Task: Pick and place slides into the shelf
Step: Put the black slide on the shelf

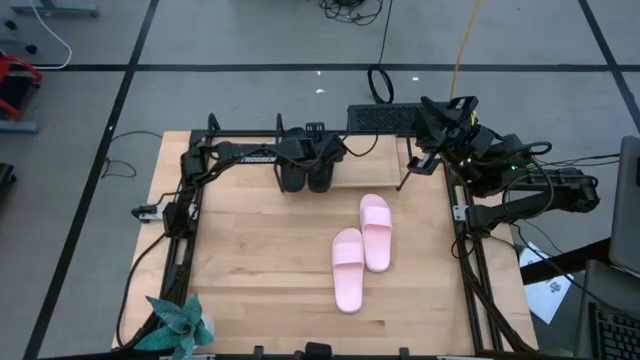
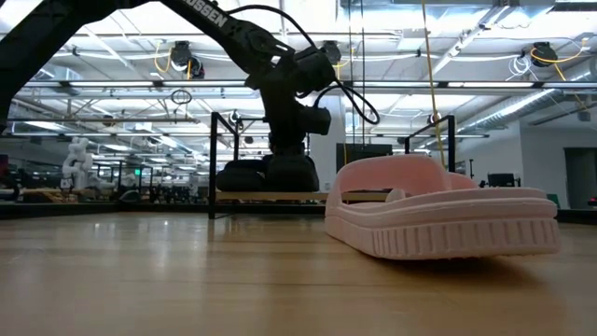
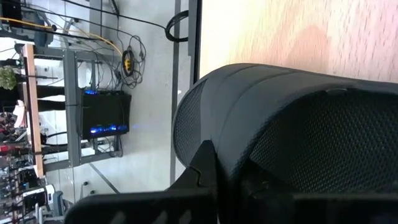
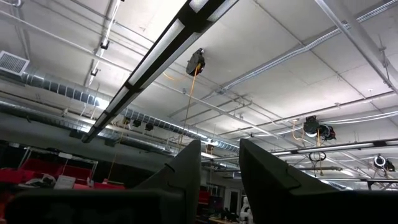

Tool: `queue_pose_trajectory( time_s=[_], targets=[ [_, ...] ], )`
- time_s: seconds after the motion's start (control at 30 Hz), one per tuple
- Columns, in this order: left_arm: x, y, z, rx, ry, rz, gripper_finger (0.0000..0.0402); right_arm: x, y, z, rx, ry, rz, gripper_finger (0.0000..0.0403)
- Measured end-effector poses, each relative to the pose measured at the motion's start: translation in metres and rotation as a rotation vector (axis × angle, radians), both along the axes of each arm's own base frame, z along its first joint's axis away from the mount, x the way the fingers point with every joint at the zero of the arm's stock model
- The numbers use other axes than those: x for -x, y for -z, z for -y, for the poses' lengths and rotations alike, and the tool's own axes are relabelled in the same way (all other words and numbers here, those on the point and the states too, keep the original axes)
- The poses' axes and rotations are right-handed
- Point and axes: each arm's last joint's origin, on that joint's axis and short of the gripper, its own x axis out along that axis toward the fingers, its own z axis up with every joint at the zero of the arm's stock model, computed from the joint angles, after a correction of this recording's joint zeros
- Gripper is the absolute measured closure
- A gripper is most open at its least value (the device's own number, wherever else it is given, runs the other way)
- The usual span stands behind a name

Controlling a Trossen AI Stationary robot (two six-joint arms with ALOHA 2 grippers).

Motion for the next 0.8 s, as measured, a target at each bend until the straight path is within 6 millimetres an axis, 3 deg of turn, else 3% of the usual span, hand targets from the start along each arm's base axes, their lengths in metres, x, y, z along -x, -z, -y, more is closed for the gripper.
queue_pose_trajectory(
  time_s=[0.47, 0.8],
  targets=[
    [0.0007, 0.0002, -0.0023, 0.019, -0.018, 0.026, 0.0401, 0.0, 0.0, -0.0001, -0.006, -0.008, 0.004, 0.0305],
    [0.0013, 0.0009, -0.0047, 0.066, -0.012, 0.053, 0.0354, 0.0001, 0.0, 0.0, -0.007, -0.008, 0.004, 0.0305]
  ],
)
